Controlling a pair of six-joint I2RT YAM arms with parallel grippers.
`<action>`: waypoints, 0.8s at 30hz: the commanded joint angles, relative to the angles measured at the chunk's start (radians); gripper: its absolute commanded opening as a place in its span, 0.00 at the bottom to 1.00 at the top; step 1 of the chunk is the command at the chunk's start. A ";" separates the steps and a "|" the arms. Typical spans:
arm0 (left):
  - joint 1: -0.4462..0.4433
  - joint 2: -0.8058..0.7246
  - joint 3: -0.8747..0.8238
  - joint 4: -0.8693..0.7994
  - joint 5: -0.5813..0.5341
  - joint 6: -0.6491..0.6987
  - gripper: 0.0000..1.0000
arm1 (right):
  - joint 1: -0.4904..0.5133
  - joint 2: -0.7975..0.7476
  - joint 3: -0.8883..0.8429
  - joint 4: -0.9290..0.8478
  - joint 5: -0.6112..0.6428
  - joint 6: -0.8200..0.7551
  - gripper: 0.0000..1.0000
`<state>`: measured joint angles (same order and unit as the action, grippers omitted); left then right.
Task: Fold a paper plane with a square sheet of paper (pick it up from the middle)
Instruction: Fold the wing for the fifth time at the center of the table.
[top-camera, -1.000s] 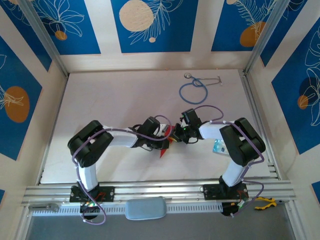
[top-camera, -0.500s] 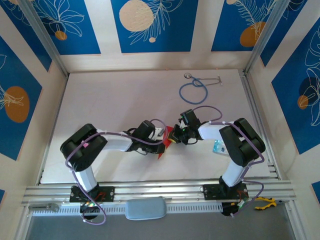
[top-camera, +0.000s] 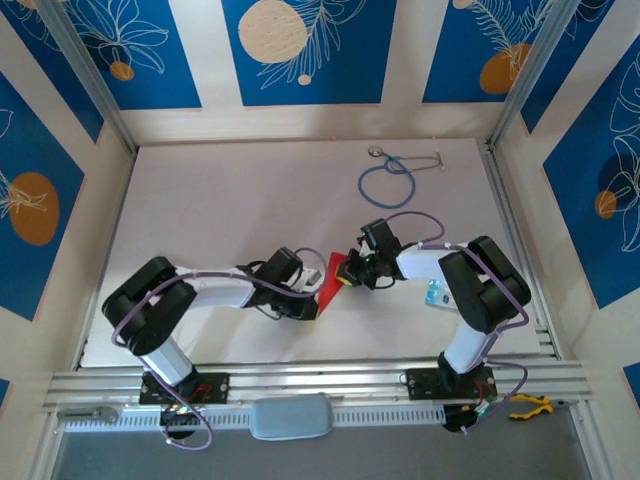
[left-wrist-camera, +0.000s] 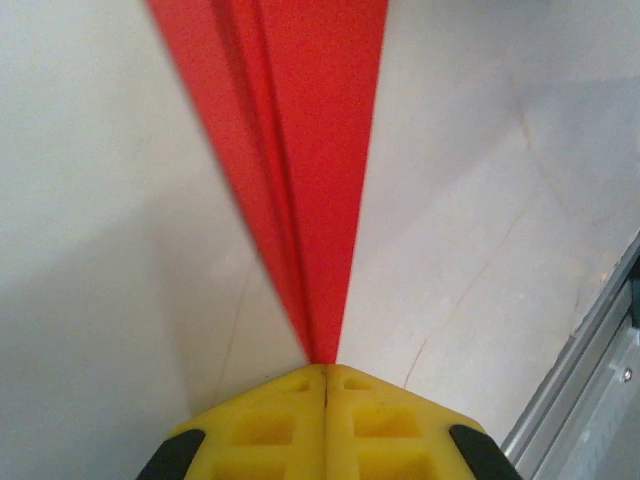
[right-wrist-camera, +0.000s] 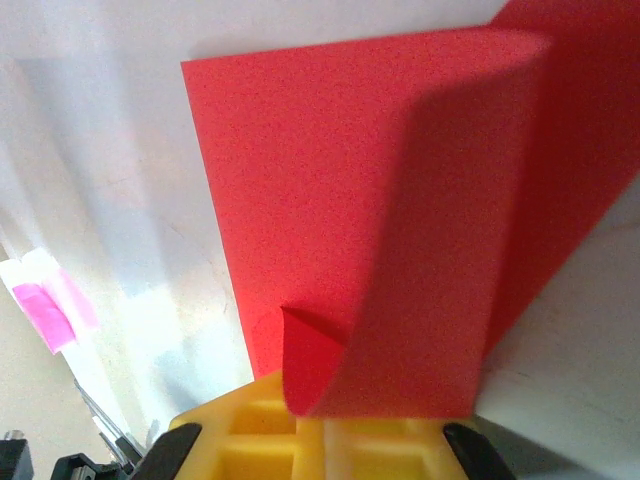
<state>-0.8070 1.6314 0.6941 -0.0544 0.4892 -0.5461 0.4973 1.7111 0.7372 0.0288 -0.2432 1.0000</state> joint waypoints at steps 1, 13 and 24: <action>0.005 -0.067 -0.020 -0.068 0.021 0.020 0.02 | -0.005 0.022 -0.041 -0.137 0.079 -0.011 0.04; 0.072 0.057 0.155 0.092 0.052 -0.084 0.02 | 0.001 0.018 -0.038 -0.120 0.066 0.002 0.04; 0.075 0.222 0.243 0.151 0.007 -0.121 0.05 | 0.002 0.000 -0.039 -0.121 0.062 0.002 0.05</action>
<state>-0.7403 1.8297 0.9001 0.0875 0.5159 -0.6643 0.4976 1.7088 0.7372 0.0269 -0.2424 1.0008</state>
